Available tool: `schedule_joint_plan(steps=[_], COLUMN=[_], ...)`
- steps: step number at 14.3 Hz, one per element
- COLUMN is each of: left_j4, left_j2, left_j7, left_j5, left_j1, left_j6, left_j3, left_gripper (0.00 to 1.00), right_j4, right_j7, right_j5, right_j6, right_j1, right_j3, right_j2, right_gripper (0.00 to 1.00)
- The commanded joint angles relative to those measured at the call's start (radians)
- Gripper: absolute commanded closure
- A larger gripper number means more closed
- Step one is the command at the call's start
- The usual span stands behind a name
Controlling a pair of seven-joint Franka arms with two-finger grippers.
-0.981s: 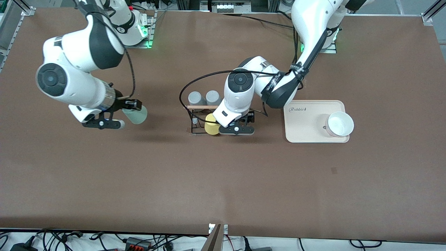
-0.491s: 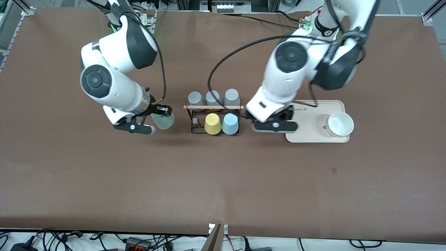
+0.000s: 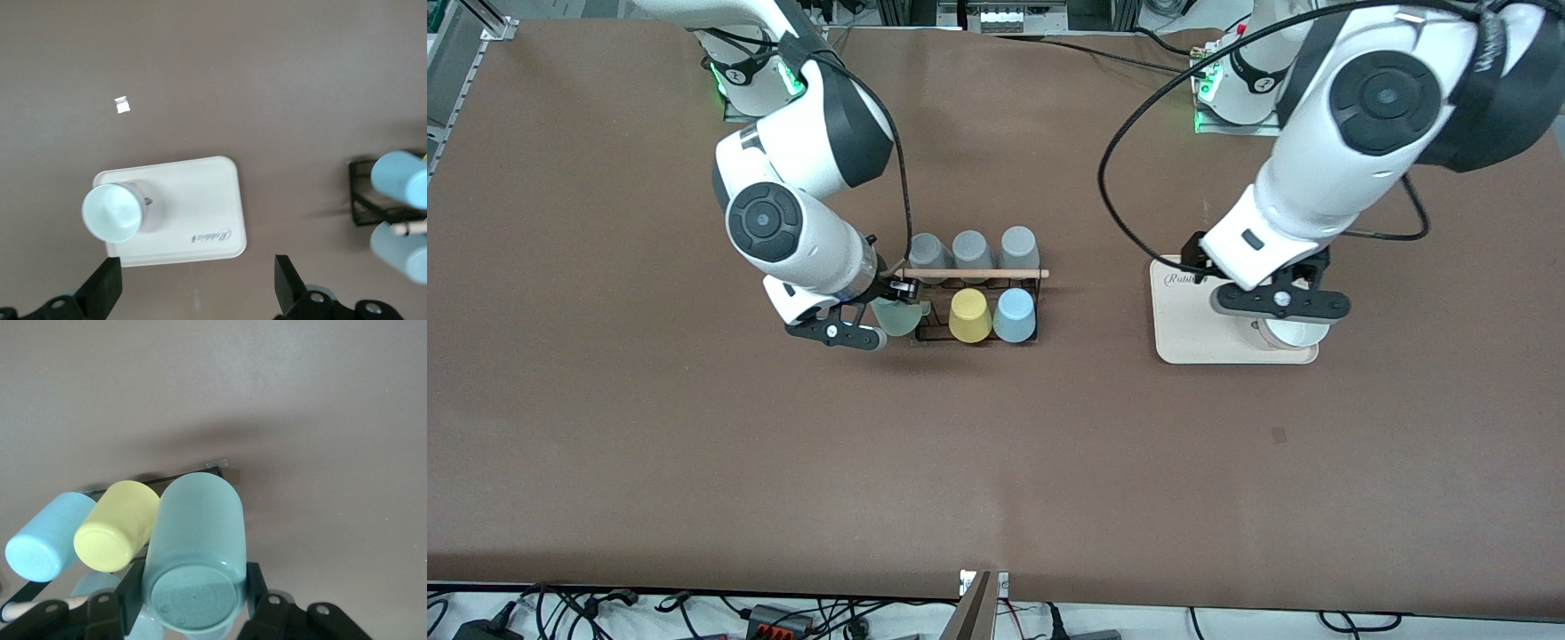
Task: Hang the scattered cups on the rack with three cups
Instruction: 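Release the blue cup with the left gripper while the right gripper carries the teal cup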
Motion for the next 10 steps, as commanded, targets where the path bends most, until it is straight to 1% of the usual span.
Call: schedule_joint_plan(steps=[1,3,5,7,8,9,10], left_j4=[-0.03,-0.027,-0.032,-0.026,-0.038,-0.074,-0.131], left_j2=[-0.042,-0.04,-0.034,-0.031,-0.039,-0.066,-0.109], left_j7=[0.139,0.224,0.297,0.327,0.328,0.33,0.33], left_j5=[0.0,-0.017,-0.076,-0.103,-0.101,-0.101,-0.101], left_j1=[0.071,0.127,0.196,0.21,0.212,0.21,0.209], left_j6=[-0.041,-0.045,-0.058,-0.1,-0.11,-0.127,-0.127], left_j3=[-0.013,-0.013,-0.01,0.001,0.006,0.025,0.055], left_gripper=[0.0,0.0,0.0,0.0,0.0,0.0,0.0], right_j4=[0.036,0.041,0.041,0.041,0.041,0.041,0.041], right_j7=[0.029,0.03,0.038,0.037,0.038,0.038,0.037], right_j5=[0.017,0.031,0.038,0.04,0.04,0.04,0.04], right_j6=[-0.004,0.002,0.011,0.033,0.036,0.045,0.047], right_j1=[0.016,0.016,0.019,0.028,0.028,0.03,0.031], right_j3=[-0.008,-0.008,-0.008,-0.008,-0.008,-0.008,-0.008], right_j2=[0.025,0.039,0.049,0.058,0.063,0.068,0.068], right_gripper=[1.0,1.0,1.0,1.0,1.0,1.0,1.0])
